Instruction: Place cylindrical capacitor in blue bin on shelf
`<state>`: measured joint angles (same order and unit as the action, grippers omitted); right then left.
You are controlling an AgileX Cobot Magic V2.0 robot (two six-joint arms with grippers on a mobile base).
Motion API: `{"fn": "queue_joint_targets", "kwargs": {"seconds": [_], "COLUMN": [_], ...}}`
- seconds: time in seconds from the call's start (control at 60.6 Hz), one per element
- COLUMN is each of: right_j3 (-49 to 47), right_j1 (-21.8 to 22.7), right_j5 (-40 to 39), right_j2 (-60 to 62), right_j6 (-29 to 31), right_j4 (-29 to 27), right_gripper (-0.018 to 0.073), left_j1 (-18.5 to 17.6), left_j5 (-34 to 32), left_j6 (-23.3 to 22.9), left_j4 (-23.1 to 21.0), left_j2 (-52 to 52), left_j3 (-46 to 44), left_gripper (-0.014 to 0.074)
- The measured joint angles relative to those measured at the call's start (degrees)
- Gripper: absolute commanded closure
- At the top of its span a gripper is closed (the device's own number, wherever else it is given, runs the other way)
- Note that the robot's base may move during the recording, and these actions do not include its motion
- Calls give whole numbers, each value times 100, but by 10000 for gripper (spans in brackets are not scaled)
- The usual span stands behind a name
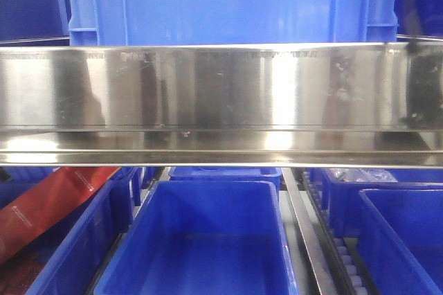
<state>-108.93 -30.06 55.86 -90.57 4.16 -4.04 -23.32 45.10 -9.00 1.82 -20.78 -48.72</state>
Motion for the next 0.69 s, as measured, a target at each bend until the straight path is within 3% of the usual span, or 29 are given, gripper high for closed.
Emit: {"fn": "queue_joint_targets", "kwargs": {"seconds": [0.297,0.693], "right_j3": [2191,6096], "right_j1": [0,0], "right_j5": [-1035,-3022], "right_j2": [1886,4501], "right_j6": [-260,-416], "right_j4": [461,546], "right_gripper": [710,710], "left_j1": [0,0], "left_j5": [11,11], "left_j6": [0,0], "left_j4": [91,466], "left_j2": [0,0], "left_j3": [0,0], "left_gripper": [687,687]}}
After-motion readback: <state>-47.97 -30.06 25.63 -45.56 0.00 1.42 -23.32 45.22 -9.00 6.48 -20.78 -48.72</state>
